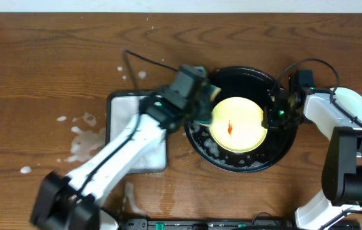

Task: Clean dirty plates on tray and stack at the side
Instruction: 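Grasp the green sponge with the left gripper and carry it to the yellow plate, then scrub the yellow plate with the sponge in the left gripper, then return the sponge to the soapy tray with the left gripper, then grasp the yellow plate rim with the right gripper and tilt it up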

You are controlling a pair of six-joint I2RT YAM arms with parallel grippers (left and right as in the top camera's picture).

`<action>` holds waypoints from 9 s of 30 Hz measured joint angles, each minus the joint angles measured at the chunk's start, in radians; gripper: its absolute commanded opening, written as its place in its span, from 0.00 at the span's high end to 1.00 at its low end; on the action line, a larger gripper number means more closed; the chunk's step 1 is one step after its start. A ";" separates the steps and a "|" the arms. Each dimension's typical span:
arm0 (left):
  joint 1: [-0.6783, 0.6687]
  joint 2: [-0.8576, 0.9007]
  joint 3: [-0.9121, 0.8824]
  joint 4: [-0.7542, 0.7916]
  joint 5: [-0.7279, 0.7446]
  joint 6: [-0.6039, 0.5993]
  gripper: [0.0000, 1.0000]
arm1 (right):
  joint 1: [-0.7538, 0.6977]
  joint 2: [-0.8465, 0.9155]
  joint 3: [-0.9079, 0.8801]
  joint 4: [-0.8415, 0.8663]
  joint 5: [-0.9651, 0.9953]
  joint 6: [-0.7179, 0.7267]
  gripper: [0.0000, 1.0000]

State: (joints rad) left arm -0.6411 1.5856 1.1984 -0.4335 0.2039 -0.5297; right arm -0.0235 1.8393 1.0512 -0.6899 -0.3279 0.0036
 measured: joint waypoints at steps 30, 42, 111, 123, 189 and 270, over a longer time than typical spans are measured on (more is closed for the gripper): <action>-0.156 0.412 0.104 -0.053 -0.352 -0.122 0.93 | 0.098 -0.003 0.026 -0.051 0.094 0.051 0.99; -0.127 0.420 0.063 0.190 -0.139 -0.157 0.93 | 0.110 -0.002 0.025 -0.053 0.074 0.057 0.99; -0.187 0.522 0.178 0.190 0.137 -0.222 0.93 | 0.113 -0.002 0.021 -0.064 0.067 0.071 0.99; -0.169 0.501 0.244 -0.149 -0.069 -0.222 0.93 | 0.113 -0.002 0.021 -0.068 0.066 0.071 0.99; 0.325 -0.286 0.036 -0.663 -0.262 0.073 0.26 | 0.881 -0.586 0.003 -0.169 1.271 -0.004 0.99; 0.325 -0.474 0.036 -0.667 -0.262 0.079 0.17 | 1.014 -0.577 0.000 -0.053 1.564 -0.100 0.99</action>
State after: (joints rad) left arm -0.3157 1.1118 1.2343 -1.1007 -0.0578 -0.4507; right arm 0.9905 1.2621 1.0515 -0.7433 1.2362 -0.0967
